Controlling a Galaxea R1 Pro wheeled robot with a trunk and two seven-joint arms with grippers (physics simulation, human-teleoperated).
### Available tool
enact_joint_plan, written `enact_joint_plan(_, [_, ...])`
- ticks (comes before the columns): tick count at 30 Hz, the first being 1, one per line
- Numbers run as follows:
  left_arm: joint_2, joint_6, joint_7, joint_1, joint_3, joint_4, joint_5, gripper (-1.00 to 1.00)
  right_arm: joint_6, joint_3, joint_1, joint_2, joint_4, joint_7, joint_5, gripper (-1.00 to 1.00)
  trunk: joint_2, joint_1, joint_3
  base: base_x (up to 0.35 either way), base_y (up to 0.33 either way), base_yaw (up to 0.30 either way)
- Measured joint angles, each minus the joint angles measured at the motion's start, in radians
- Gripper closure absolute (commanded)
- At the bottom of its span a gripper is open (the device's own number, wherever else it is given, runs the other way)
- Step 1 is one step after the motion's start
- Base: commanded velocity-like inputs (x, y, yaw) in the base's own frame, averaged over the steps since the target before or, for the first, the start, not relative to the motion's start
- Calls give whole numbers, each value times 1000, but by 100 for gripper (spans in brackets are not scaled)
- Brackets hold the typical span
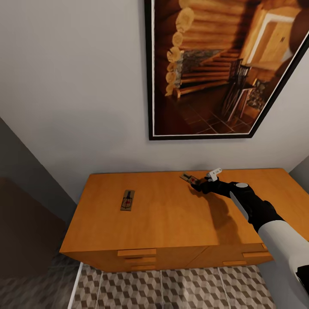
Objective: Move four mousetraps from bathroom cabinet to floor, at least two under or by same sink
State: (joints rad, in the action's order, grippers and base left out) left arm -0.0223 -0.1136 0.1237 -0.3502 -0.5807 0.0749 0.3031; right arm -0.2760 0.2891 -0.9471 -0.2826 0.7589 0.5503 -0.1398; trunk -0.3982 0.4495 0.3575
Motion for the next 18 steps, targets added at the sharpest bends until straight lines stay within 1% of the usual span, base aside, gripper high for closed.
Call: enact_joint_plan(18, [0,0,0,0,0,0,0,-100,0,0,0,0,-1,0,0,-100,0,0,1,0,0,0])
